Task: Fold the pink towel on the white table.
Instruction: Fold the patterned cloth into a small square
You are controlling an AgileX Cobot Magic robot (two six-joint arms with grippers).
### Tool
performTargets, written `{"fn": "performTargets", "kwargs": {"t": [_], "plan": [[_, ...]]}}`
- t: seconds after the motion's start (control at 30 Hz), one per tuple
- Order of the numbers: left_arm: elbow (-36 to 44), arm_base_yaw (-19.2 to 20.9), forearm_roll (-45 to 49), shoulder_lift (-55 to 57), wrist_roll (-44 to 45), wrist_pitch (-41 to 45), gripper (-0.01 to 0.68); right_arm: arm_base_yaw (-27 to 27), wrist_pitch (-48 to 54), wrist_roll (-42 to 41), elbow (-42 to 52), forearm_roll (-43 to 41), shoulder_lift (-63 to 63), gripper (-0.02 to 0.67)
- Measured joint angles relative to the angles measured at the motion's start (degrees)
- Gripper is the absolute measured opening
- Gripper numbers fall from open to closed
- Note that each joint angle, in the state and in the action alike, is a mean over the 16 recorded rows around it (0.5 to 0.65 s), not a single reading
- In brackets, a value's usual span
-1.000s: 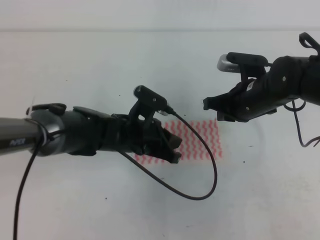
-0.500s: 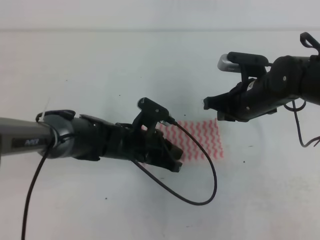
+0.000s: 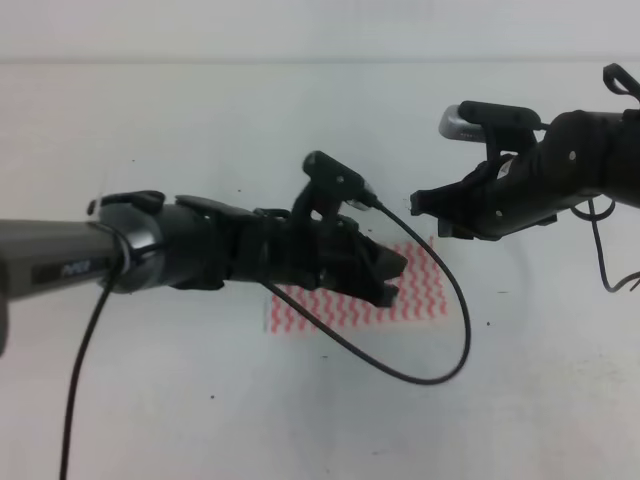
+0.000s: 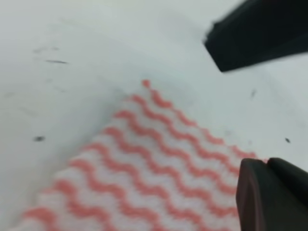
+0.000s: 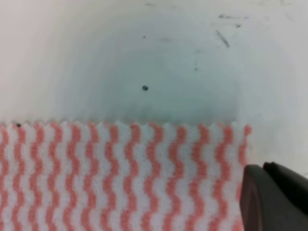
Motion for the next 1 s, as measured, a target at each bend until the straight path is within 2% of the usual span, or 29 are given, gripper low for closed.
{"fn": "performTargets", "kwargs": {"t": [0.43, 0.8, 1.0], "plan": [[-0.76, -3.89, -3.20, 4.58, 3.61, 0.05, -0.005, -1.16, -0.16, 0.00, 0.00, 0.26, 0.00, -0.018], [-1.87, -4.21, -5.00, 5.72, 5.10, 1.04, -0.005, -1.19, -0.07, -0.01, 0.00, 0.29, 0.00, -0.018], [-2.87, -3.99, -1.17, 2.64, 3.96, -0.65, -0.005, -1.19, 0.33, -0.01, 0.00, 0.27, 0.00, -0.018]]}}
